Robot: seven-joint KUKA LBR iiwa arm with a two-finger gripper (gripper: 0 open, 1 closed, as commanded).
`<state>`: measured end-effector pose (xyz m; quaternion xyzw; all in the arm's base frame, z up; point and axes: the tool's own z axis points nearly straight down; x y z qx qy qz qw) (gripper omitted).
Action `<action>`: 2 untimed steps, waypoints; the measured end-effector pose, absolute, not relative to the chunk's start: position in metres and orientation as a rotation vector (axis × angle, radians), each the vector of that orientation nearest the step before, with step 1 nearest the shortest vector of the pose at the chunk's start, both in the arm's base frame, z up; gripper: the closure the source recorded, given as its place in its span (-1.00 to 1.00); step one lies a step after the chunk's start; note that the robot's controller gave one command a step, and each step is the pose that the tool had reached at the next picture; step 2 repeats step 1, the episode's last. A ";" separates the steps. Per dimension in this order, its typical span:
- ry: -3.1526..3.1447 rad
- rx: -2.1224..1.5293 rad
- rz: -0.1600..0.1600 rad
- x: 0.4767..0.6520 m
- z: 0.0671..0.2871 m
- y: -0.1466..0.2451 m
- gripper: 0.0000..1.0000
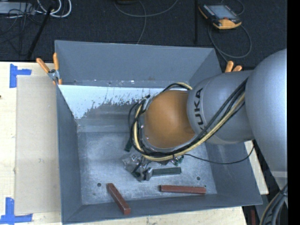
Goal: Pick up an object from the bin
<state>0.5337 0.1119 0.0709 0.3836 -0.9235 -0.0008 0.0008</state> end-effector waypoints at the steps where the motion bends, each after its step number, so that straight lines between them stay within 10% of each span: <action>1: -2.886 1.257 0.002 0.526 0.219 0.104 1.00; 2: -2.886 1.257 0.002 0.526 0.219 0.104 1.00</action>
Offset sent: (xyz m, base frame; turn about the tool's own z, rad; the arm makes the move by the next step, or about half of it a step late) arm -0.0083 -0.0083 0.1440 -0.0376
